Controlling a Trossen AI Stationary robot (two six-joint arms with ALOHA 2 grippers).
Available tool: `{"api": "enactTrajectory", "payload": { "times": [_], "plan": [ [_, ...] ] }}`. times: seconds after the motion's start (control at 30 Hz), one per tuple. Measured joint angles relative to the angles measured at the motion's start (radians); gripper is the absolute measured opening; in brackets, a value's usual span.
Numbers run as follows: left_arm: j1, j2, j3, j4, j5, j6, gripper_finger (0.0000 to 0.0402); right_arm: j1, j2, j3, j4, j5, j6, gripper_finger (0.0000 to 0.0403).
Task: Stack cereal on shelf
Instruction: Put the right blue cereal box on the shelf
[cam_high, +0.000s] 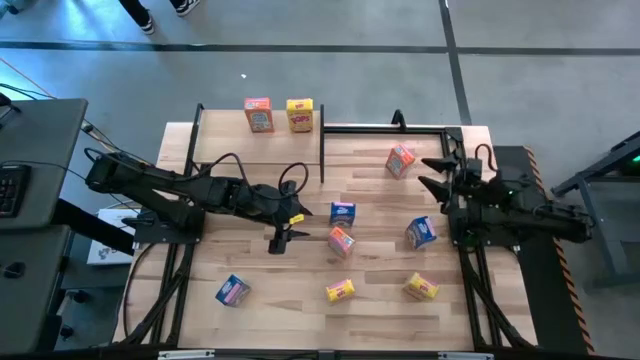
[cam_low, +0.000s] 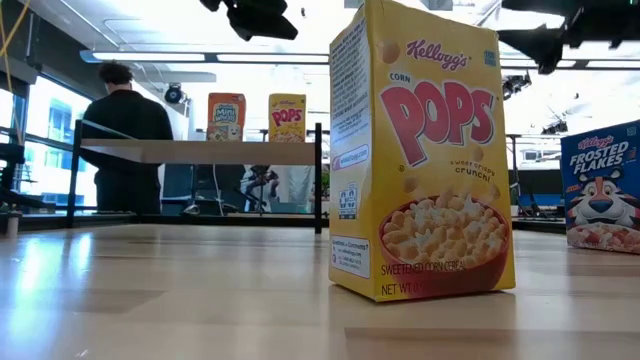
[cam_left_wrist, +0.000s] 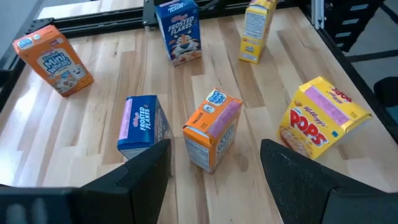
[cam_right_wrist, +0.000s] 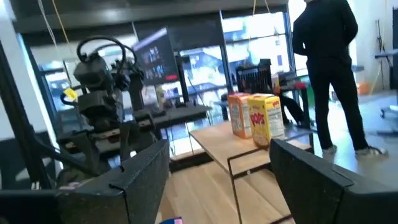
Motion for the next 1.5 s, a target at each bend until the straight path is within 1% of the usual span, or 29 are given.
{"api": "enactTrajectory", "payload": {
  "times": [0.13, 0.3, 0.4, 0.53, 0.7, 0.8, 0.9, 1.0, 1.17, 1.33, 1.5],
  "plan": [
    [0.000, -0.010, 0.000, -0.039, -0.017, 0.014, 0.0239, 0.000, 0.108, 0.146, -0.144, 0.024, 0.058, 0.0271],
    [0.000, -0.060, 0.000, -0.102, -0.108, 0.014, 0.0239, 0.000, 0.258, 0.342, -0.399, 0.012, 0.174, 0.0271],
    [0.001, -0.097, 0.000, -0.118, -0.129, 0.034, 0.0239, 0.000, 0.347, 0.442, -0.520, 0.009, 0.234, 0.0271],
    [0.000, -0.144, 0.000, -0.152, -0.129, 0.048, 0.0239, 0.000, 0.455, 0.556, -0.604, -0.018, 0.254, 0.0271],
    [0.000, -0.206, 0.000, -0.218, -0.142, 0.041, 0.0239, 0.002, 0.581, 0.689, -0.697, -0.090, 0.268, 0.0271],
    [0.000, -0.237, 0.000, -0.257, -0.167, 0.040, 0.0239, 0.025, 0.655, 0.770, -0.777, -0.092, 0.288, 0.0271],
    [0.000, -0.261, 0.000, -0.272, -0.191, 0.040, 0.0239, 0.065, 0.724, 0.841, -0.872, -0.059, 0.302, 0.0271],
    [0.000, -0.275, 0.000, -0.284, -0.203, 0.040, 0.0239, 0.106, 0.787, 0.895, -0.954, -0.029, 0.370, 0.0271],
    [0.000, -0.281, 0.000, -0.291, -0.204, 0.037, 0.0239, 0.173, 0.877, 0.952, -1.069, -0.024, 0.485, 0.0271],
    [0.000, -0.281, 0.000, -0.291, -0.204, 0.038, 0.0239, 0.224, 0.946, 0.957, -1.143, -0.024, 0.605, 0.0271],
    [0.000, -0.281, 0.000, -0.291, -0.204, 0.039, 0.0239, 0.264, 1.018, 0.957, -1.268, -0.026, 0.706, 0.0271]
  ]
}}
